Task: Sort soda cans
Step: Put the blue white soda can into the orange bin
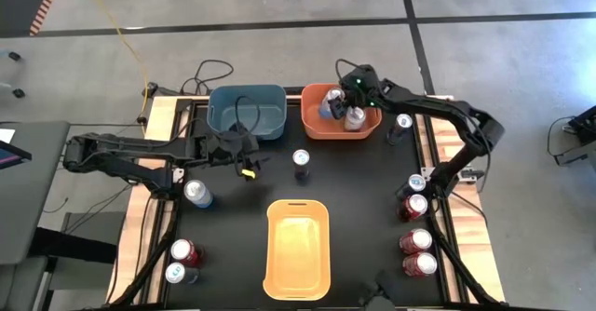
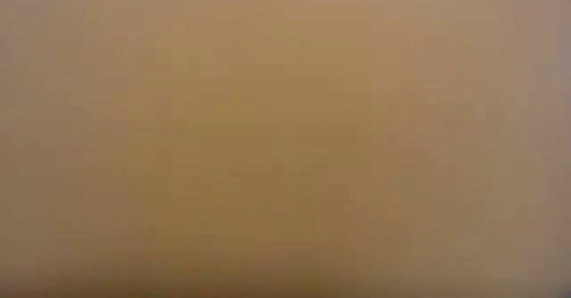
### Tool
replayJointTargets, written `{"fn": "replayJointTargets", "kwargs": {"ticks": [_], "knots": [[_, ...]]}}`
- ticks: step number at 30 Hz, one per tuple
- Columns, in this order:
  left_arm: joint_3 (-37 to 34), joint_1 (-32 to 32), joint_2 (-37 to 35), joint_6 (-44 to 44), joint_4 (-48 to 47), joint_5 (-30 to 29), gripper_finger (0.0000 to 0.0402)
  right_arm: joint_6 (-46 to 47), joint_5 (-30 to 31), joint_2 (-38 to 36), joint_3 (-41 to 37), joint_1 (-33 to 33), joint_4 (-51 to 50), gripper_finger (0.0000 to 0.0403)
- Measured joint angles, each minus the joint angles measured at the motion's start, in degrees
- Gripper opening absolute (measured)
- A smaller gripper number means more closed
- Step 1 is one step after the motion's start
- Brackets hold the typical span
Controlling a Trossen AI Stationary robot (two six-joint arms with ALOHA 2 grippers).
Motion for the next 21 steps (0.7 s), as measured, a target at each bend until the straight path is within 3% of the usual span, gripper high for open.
{"fn": "replayJointTargets", "kwargs": {"ticks": [4, 21], "knots": [[0.0, 0.2, 0.0, -0.3, 0.3, 0.0, 0.0329, -2.8, 5.6, 1.0, 0.0, 1.2, -0.9, 0.0266], [0.0, 0.2, 0.0, -0.3, 1.1, 0.0, 0.0329, -6.0, 7.5, 1.1, 0.0, 2.7, -3.2, 0.028]]}}
